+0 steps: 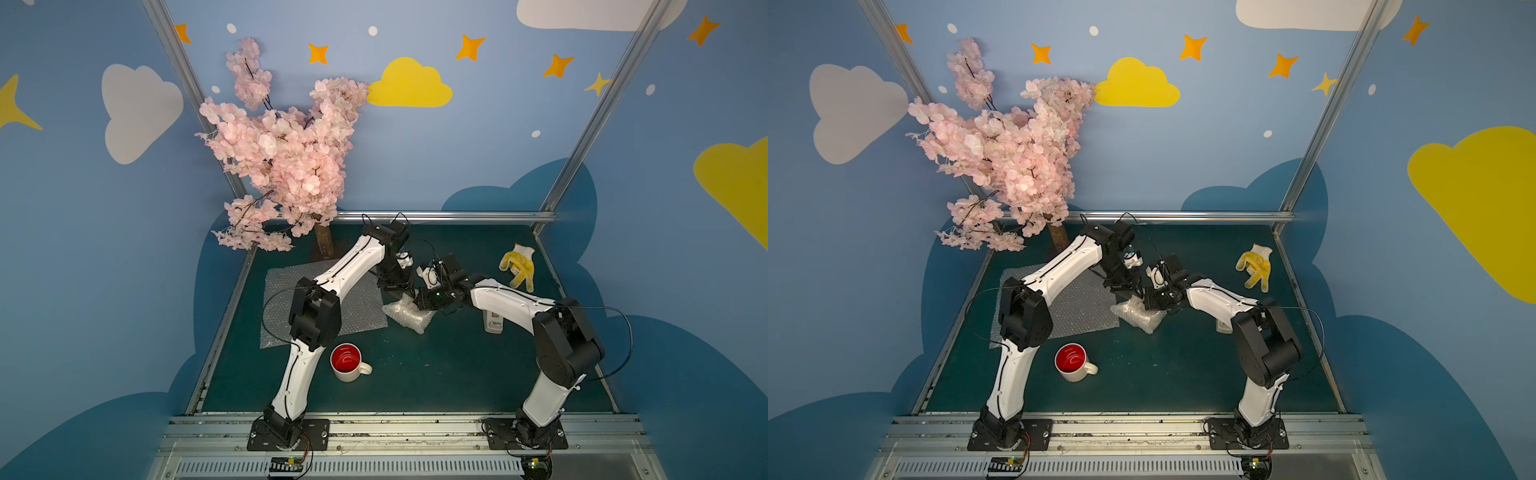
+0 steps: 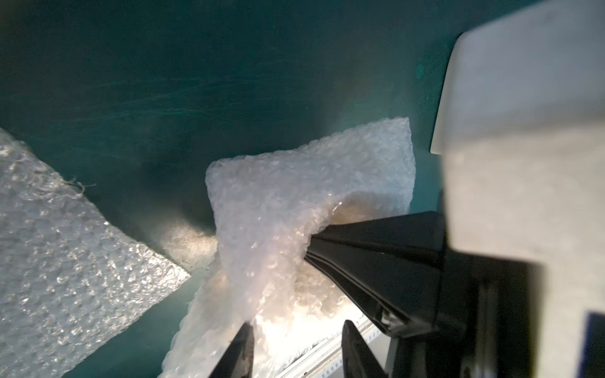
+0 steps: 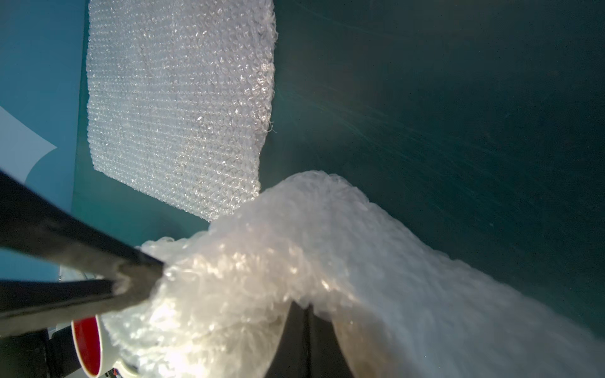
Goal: Wrap mugs in bubble wrap
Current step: Stick the tape on the bubble wrap.
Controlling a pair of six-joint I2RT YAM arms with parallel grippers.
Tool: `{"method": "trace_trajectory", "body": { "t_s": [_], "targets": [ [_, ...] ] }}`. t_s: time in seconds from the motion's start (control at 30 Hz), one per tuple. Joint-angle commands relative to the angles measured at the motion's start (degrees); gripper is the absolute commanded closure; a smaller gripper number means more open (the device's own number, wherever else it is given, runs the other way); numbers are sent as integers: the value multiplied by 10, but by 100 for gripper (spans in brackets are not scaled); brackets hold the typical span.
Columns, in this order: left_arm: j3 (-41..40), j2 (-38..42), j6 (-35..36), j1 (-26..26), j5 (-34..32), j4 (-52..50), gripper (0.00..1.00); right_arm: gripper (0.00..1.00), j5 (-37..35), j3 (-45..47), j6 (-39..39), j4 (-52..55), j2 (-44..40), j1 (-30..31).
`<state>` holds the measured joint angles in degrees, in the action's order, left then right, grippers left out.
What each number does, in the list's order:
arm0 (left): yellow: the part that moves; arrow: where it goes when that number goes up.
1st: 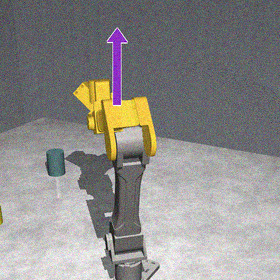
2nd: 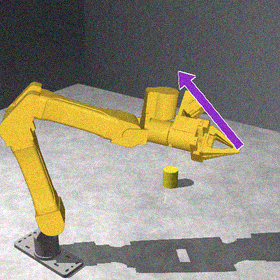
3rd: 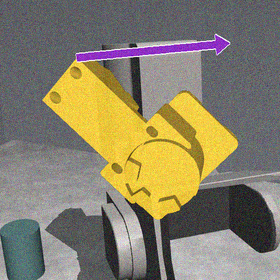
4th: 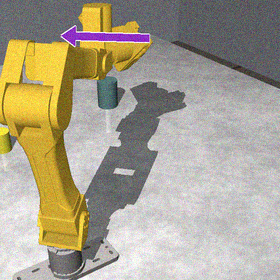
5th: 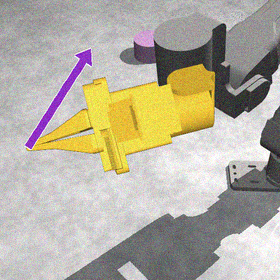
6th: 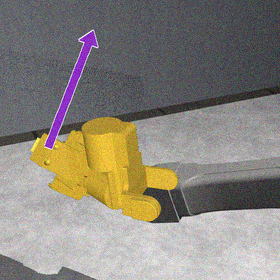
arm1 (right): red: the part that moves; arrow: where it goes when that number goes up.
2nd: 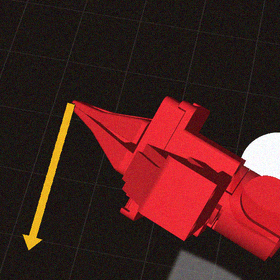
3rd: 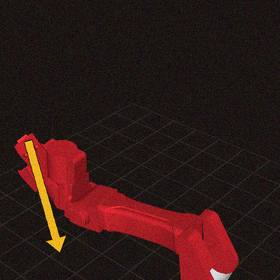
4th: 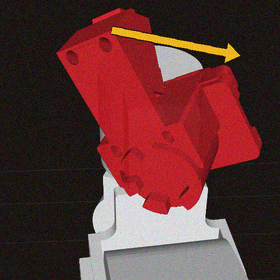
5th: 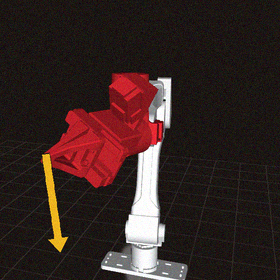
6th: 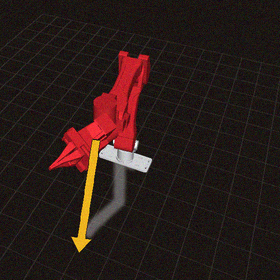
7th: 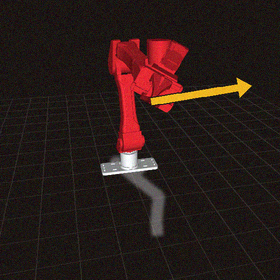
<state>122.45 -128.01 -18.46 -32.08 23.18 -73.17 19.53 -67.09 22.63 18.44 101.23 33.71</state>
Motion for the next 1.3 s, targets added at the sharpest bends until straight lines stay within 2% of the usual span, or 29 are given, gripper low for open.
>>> {"method": "trace_trajectory", "body": {
  "t_s": [0.0,0.13,0.3,0.43,0.53,0.67,0.83,1.03,1.27],
  "targets": [
    [-14,5,-15,-6,-10,18,55,100,-4,-9,8,27,3,1],
    [-9,-9,-23,-8,-32,16,55,100,-6,-11,10,30,-4,0],
    [10,-25,-23,-9,-78,-8,59,93,-10,-16,8,37,-16,0],
    [20,-36,-27,-9,-85,-15,63,78,-10,-20,6,42,-23,0],
    [23,-39,-28,-9,-88,-13,65,63,-11,-20,3,46,-33,-1],
    [37,-44,-27,-9,-94,-21,73,55,-17,-20,-1,55,-49,-2],
    [45,-50,-24,-9,-90,-24,81,53,-20,-16,-2,60,-70,-7],
    [47,-50,-25,-9,-85,-22,85,53,-5,-1,3,42,-96,-11],
    [59,-50,-24,-9,-70,-20,85,51,48,7,11,32,-118,-30]
  ]
}}
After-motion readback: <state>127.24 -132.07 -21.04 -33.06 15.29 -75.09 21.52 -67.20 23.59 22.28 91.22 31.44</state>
